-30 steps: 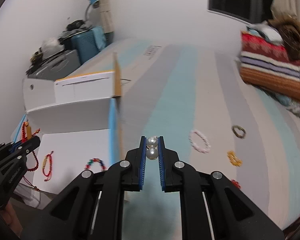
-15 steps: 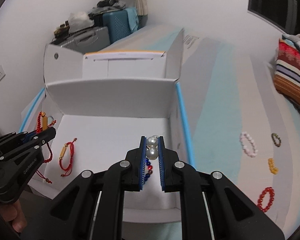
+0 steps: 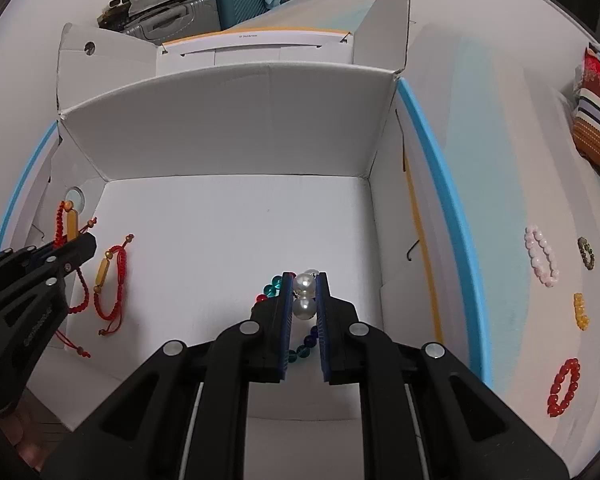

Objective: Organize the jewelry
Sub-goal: 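Open both tools to drop the bracelet and earring into the box, then move both open tools from the box to the bracelets on the bed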

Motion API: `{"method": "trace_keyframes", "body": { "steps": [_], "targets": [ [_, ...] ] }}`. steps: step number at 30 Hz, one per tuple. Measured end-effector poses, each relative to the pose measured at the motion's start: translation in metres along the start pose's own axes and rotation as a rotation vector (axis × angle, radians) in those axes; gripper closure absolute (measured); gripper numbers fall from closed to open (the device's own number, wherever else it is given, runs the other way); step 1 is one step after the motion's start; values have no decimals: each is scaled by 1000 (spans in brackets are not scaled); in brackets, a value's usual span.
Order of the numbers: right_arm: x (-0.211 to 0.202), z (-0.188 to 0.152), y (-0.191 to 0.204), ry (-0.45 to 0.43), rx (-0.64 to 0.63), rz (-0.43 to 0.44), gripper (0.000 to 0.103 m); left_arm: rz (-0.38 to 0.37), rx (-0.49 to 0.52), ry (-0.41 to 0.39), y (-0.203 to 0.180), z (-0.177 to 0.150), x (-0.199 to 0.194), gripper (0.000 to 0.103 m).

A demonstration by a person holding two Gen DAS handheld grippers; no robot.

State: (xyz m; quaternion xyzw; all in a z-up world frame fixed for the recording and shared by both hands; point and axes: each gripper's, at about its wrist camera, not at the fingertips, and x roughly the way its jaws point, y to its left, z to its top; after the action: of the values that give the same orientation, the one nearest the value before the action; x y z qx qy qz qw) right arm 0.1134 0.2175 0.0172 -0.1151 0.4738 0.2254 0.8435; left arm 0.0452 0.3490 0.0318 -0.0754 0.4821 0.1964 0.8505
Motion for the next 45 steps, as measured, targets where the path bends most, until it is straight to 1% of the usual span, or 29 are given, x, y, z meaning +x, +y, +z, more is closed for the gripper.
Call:
{"method": "trace_keyframes", "body": {
  "steps": [10,14,16,17,18,19,20,21,22,23,24,26,29,30,32,34,35,36,39,45],
  "targets": [
    [5,0,4,6,-8,-8,92,-13,-12,20,2,0,3,94],
    [3,2,7,7,-23,-41,92,-14,-18,35,3,2,4,90],
    [1,2,9,4,-30,-38,91,-12,-23,35,5,2,3,90],
    [-1,2,9,2,-30,-36,87,-12,-29,35,6,2,1,90],
    [-4,2,9,-4,-29,-30,80,-13,-31,34,6,1,0,89],
    [-7,3,9,-11,-29,-23,77,-12,-32,30,6,1,-1,88],
    [-10,4,9,-21,-32,-18,68,-7,-33,24,7,2,-3,79],
    [-16,4,10,-36,-36,-14,60,8,-35,16,7,2,-5,67],
    [-22,4,9,-53,-37,-12,57,21,-37,8,7,2,-8,63],
    [-26,5,8,-66,-35,-13,51,31,-40,-8,8,2,-12,57],
    [-31,7,6,-78,-29,-15,47,32,-42,-23,8,3,-16,54],
    [-41,9,1,-100,-15,-11,41,34,-45,-48,8,3,-24,40],
    [-55,10,-8,-138,3,-14,34,42,-51,-80,8,4,-36,29],
    [-61,10,-11,-156,9,-13,30,37,-53,-95,7,4,-42,27],
    [-73,10,-21,-194,30,-41,23,24,-57,-117,5,4,-51,19],
    [-83,10,-31,-225,47,-54,19,20,-53,-137,1,4,-59,17],
    [-86,11,-35,-232,51,-61,16,16,-51,-145,-2,4,-64,15],
    [-90,11,-40,-239,57,-67,14,9,-49,-152,-4,5,-67,11],
    [-103,9,-57,-264,69,-83,9,-16,-31,-196,-18,5,-84,6],
    [-126,-1,-94,-293,96,-128,8,-69,8,-233,-52,5,-106,6]
  ]
}}
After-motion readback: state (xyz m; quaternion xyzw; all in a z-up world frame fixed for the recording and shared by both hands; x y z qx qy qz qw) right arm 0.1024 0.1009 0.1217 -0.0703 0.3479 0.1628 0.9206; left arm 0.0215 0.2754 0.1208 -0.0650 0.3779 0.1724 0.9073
